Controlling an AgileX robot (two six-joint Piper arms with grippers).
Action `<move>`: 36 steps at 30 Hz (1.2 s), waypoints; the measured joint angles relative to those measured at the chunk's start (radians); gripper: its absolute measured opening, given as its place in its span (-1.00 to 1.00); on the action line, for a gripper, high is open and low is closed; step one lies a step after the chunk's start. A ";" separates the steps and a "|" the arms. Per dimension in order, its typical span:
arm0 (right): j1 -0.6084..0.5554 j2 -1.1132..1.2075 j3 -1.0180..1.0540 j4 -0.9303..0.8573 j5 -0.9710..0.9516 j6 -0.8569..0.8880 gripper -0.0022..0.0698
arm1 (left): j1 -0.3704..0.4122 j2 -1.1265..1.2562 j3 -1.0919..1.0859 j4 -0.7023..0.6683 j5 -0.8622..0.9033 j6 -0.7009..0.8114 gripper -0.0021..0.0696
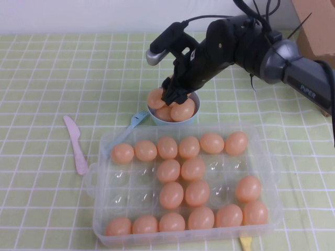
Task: Take an egg out of the egg box
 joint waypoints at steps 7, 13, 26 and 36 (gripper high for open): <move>0.000 0.000 0.000 0.000 0.000 0.000 0.44 | 0.000 0.000 0.000 0.000 0.000 0.000 -0.96; 0.000 0.000 0.000 -0.002 0.000 0.000 0.44 | 0.000 0.000 0.000 0.000 0.000 0.000 -0.96; 0.000 -0.195 -0.002 -0.079 0.062 0.074 -0.91 | 0.000 0.000 0.000 0.000 0.000 0.000 -0.96; -0.033 -0.474 0.157 -0.051 -0.041 0.125 -0.98 | 0.000 0.000 0.000 0.000 0.000 0.000 -0.96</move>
